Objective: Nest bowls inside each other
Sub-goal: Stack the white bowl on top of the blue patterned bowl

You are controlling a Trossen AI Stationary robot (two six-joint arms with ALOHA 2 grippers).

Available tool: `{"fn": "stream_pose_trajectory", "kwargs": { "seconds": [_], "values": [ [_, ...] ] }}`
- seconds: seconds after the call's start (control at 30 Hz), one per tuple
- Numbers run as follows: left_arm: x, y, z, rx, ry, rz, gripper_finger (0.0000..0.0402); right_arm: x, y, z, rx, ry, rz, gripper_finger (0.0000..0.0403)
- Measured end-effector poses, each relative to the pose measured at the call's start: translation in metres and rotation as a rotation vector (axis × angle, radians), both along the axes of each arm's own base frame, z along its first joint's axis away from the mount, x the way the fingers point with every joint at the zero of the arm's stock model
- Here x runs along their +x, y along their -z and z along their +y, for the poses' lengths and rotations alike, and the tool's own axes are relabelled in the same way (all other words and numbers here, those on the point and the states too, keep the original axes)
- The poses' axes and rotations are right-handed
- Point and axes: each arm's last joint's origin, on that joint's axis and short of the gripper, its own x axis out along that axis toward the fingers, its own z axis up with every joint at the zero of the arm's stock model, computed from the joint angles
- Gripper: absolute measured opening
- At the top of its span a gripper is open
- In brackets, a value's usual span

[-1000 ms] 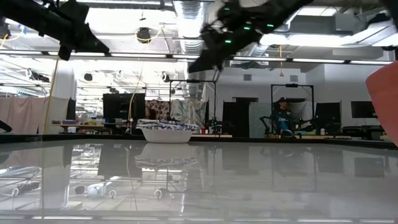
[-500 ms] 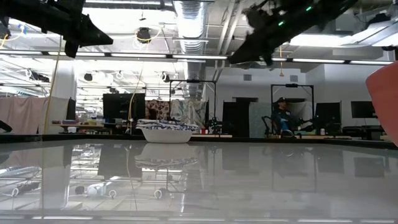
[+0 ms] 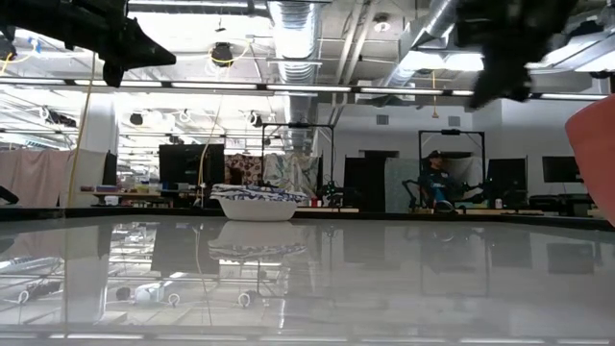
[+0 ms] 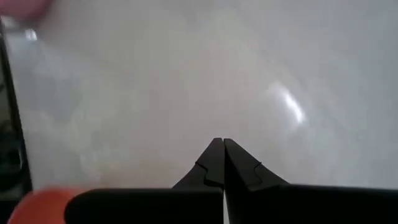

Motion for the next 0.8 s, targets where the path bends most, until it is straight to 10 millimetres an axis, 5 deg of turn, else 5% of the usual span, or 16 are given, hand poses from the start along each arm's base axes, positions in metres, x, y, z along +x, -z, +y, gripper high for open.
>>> {"fn": "stream_pose_trajectory", "kwargs": {
  "seconds": [0.8],
  "values": [
    [-0.001,0.006,0.001,-0.028,-0.035,0.054,0.0,-0.055,0.019,0.056,0.316,-0.187,0.557,0.003]
  ]
}}
